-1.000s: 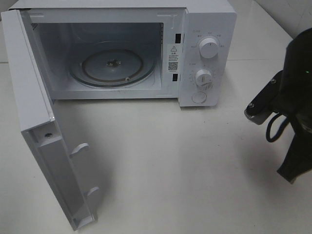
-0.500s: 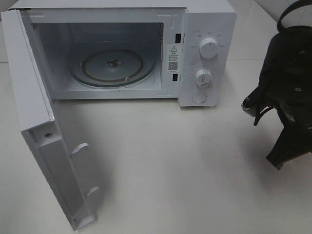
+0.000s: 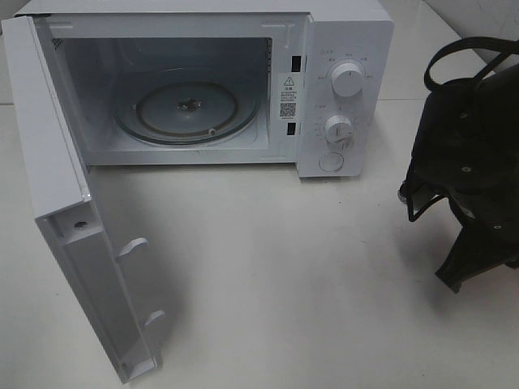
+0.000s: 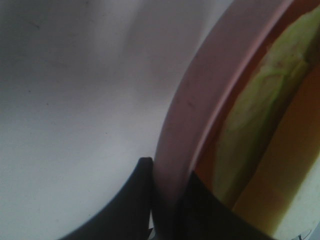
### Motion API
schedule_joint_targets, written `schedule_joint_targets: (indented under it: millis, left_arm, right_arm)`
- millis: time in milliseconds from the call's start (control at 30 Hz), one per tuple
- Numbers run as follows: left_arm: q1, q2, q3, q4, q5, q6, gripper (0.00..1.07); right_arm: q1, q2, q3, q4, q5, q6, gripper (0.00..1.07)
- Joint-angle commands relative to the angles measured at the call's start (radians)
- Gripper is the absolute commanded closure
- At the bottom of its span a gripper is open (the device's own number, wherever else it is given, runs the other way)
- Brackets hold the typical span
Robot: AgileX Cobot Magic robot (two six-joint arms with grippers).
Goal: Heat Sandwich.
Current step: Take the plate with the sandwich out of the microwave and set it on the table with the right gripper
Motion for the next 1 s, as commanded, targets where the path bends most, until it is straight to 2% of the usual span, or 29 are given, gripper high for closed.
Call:
schedule_joint_targets:
  millis: [33,533,1000]
  left_arm:
    - [0.003,-0.009,0.001,0.000,-0.010,0.000,0.09]
    - [0.003,-0.009,0.001,0.000,-0.010,0.000,0.09]
    - [0.003,-0.009,0.001,0.000,-0.010,0.000,0.09]
  right_arm:
    - [-0.005,0.032,-0.005,-0.037,-0.003,0.024,1.06]
    - [-0.029,0.129,-0.005,-0.032,-0.088,0.054,1.05]
    - [-0.052,0.133,-0.005,-0.032,-0.176,0.061,1.04]
